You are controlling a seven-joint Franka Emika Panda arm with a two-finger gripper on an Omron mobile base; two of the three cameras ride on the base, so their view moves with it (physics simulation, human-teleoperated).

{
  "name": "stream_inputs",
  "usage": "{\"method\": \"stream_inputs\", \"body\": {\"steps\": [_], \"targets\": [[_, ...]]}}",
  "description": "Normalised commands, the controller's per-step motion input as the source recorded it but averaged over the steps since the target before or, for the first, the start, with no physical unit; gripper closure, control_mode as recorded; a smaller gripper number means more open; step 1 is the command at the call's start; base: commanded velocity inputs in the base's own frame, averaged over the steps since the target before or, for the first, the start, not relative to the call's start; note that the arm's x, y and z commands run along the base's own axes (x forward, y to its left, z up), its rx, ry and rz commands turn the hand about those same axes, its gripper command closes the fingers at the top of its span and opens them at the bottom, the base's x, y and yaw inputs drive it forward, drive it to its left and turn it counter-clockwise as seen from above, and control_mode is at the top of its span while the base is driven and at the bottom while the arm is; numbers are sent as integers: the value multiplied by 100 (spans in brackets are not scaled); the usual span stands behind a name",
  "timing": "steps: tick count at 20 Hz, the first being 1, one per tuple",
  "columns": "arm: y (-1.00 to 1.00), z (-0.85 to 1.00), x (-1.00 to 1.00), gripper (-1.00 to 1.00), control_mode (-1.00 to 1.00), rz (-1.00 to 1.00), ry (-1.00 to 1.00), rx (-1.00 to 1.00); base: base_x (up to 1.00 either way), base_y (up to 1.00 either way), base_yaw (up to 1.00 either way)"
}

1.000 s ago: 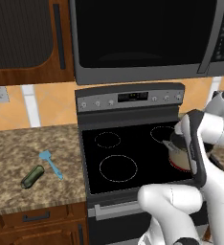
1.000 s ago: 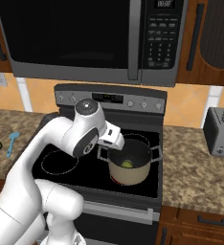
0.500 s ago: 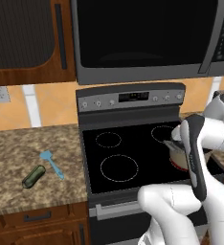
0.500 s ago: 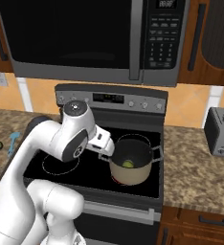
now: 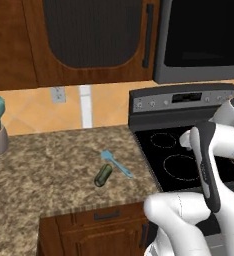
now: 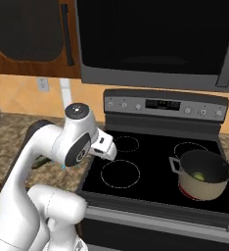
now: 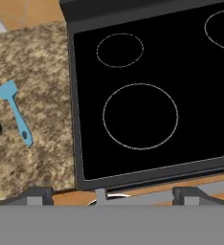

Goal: Put the lime and cucumber in the pot. Retrieve the spatula and lightly stir the vegetables in the pot.

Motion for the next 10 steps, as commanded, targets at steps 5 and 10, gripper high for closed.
{"method": "stream_inputs", "body": {"steps": [5,10], "targets": [[67,0,2,-100,-100,0,5,-1,0,20,0],[98,-26,19,-100,-100,0,15,0,0,0,0]]}}
